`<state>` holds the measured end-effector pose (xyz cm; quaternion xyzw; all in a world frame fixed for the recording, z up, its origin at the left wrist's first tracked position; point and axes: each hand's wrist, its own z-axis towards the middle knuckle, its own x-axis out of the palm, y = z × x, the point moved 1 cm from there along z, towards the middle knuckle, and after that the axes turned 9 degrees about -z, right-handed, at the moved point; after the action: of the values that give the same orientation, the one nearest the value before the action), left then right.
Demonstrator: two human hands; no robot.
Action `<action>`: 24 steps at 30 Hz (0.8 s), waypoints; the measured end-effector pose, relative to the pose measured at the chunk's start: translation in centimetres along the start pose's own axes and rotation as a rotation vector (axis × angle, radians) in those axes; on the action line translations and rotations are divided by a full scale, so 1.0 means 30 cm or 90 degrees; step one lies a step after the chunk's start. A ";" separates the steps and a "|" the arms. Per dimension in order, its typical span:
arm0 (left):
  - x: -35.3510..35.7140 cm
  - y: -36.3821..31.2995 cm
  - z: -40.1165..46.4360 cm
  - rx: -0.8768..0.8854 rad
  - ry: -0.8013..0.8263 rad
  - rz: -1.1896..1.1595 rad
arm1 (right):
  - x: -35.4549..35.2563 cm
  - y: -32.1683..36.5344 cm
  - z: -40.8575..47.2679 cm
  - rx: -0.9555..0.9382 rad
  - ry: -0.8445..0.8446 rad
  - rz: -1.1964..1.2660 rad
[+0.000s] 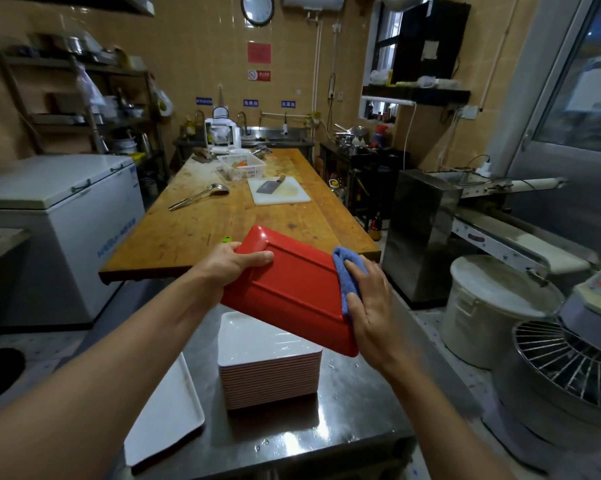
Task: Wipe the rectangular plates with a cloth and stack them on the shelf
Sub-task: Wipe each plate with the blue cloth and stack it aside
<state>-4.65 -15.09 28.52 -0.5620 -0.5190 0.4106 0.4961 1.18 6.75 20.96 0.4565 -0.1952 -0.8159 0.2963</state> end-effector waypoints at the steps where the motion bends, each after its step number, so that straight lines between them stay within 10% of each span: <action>1: 0.005 0.009 -0.005 -0.006 -0.010 -0.009 | 0.011 -0.001 -0.022 -0.002 0.002 -0.005; 24: -0.091 0.129 -0.073 0.081 -0.284 -0.162 | 0.288 0.283 -0.029 -0.143 -0.055 -0.248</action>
<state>-2.18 -17.96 24.95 -0.3556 -0.6549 0.4907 0.4515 0.99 -5.35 20.08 0.4146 -0.0237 -0.8930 0.1735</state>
